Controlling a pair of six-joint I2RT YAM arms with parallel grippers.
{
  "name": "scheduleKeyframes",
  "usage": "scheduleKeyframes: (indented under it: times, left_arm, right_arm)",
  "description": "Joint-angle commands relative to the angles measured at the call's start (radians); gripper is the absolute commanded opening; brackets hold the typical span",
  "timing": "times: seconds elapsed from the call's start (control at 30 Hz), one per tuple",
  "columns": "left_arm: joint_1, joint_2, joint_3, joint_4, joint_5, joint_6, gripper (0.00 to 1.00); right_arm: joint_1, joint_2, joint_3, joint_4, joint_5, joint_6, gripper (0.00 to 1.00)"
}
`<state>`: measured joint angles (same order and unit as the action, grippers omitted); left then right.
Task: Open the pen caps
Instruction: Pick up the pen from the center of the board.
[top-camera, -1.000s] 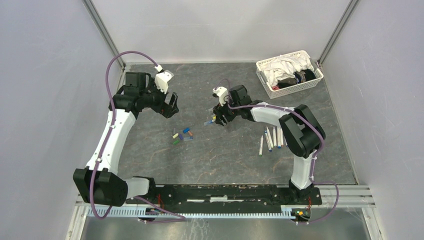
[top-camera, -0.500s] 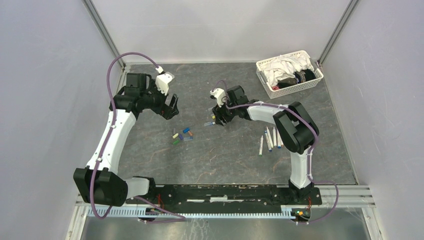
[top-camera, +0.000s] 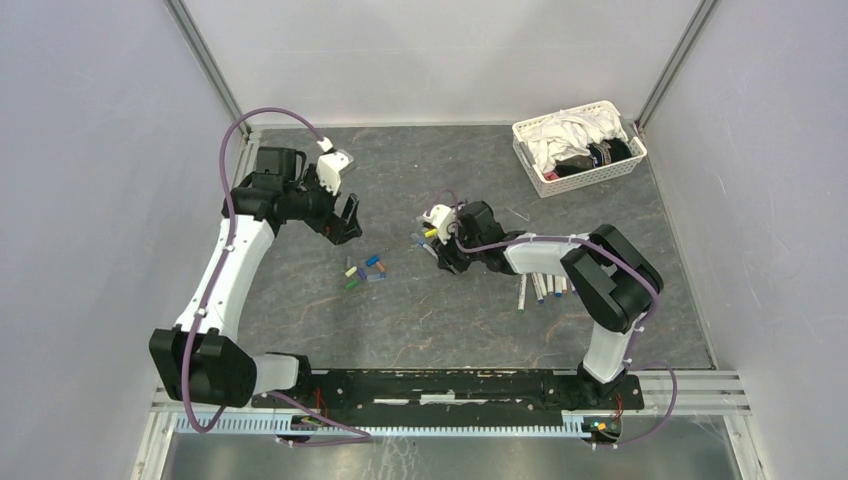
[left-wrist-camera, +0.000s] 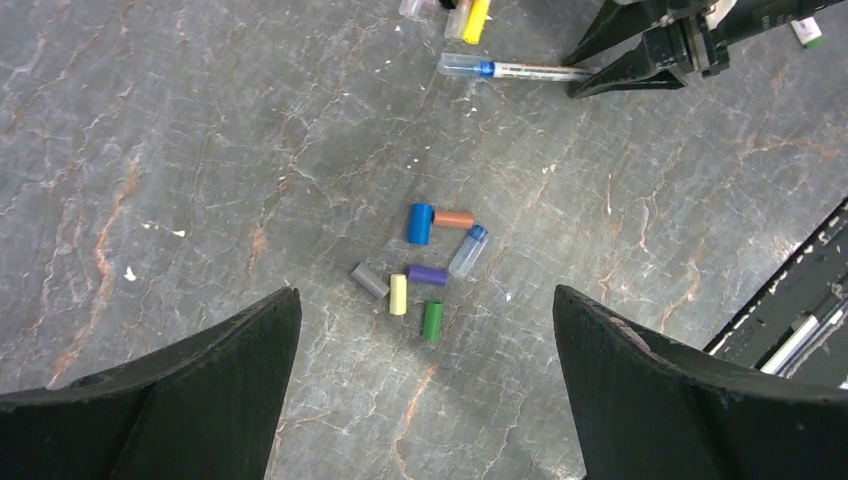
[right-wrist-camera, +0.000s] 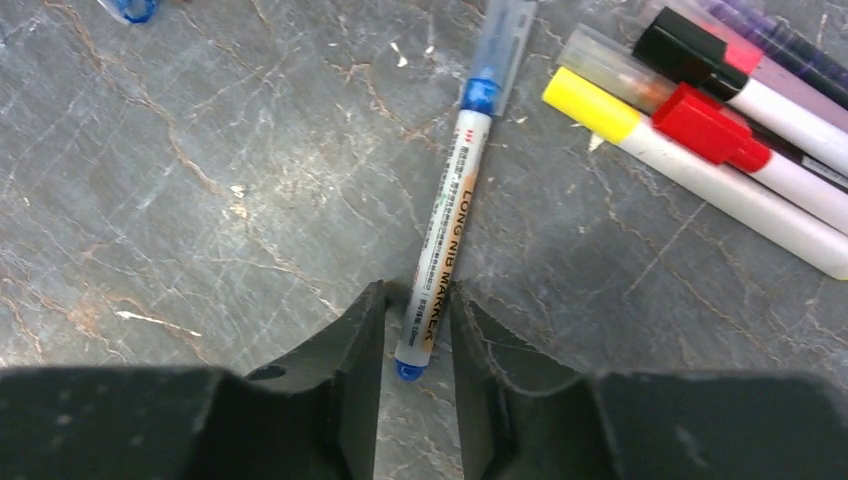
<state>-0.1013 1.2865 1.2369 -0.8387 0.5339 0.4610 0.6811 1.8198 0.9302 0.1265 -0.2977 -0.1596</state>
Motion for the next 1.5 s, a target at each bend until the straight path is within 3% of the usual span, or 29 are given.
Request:
scheduleKeyframes:
  times: [0.0, 0.1, 0.2, 0.53, 0.77, 0.93, 1.17, 1.43, 1.47]
  left_arm:
    - [0.005, 0.008, 0.012, -0.046, 0.08, 0.079, 1.0]
    - [0.004, 0.011, 0.008, -0.09, 0.12, 0.131, 1.0]
    - [0.005, 0.014, -0.008, -0.143, 0.16, 0.21, 1.0]
    - [-0.011, 0.014, -0.086, -0.295, 0.339, 0.542, 1.0]
    - [-0.099, 0.071, -0.095, -0.312, 0.392, 0.605, 1.0]
    - [-0.174, 0.105, -0.085, -0.313, 0.411, 0.601, 0.95]
    - [-0.237, 0.154, -0.068, -0.329, 0.374, 0.584, 0.67]
    - [-0.26, 0.173, -0.051, -0.371, 0.363, 0.616, 0.04]
    - [-0.263, 0.175, -0.05, -0.373, 0.364, 0.615, 0.03]
  right_arm:
    - [0.059, 0.005, -0.03, -0.022, 0.062, 0.044, 0.31]
    - [0.075, 0.018, -0.024, -0.019, 0.092, 0.053, 0.2]
    - [0.08, 0.006, -0.032, -0.004, 0.089, 0.076, 0.0]
    - [0.08, -0.219, -0.11, 0.054, -0.196, 0.147, 0.0]
    - [0.079, -0.309, -0.154, 0.11, -0.468, 0.243, 0.0]
    - [0.079, -0.339, -0.145, 0.12, -0.53, 0.271, 0.0]
    - [0.08, -0.356, -0.126, 0.114, -0.543, 0.28, 0.0]
    - [0.079, -0.359, -0.128, 0.153, -0.561, 0.317, 0.0]
    - [0.079, -0.353, -0.125, 0.166, -0.564, 0.335, 0.0]
